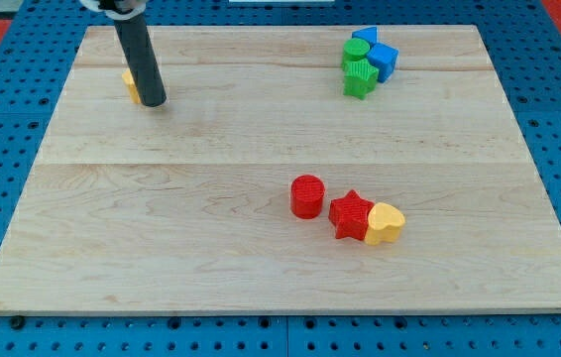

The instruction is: Push the yellow heart along with red star into red circle

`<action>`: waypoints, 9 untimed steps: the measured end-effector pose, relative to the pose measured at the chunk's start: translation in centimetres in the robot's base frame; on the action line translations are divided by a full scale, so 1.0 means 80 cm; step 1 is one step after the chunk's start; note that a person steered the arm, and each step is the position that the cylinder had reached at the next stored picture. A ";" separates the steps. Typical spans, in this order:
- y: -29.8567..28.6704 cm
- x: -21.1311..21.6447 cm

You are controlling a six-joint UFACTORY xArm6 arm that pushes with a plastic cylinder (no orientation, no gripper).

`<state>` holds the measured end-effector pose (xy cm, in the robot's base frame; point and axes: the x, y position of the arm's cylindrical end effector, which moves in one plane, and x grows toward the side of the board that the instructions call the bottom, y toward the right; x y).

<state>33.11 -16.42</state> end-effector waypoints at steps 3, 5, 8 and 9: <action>-0.012 -0.049; 0.297 0.062; 0.458 0.274; 0.430 0.298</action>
<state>56.93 17.97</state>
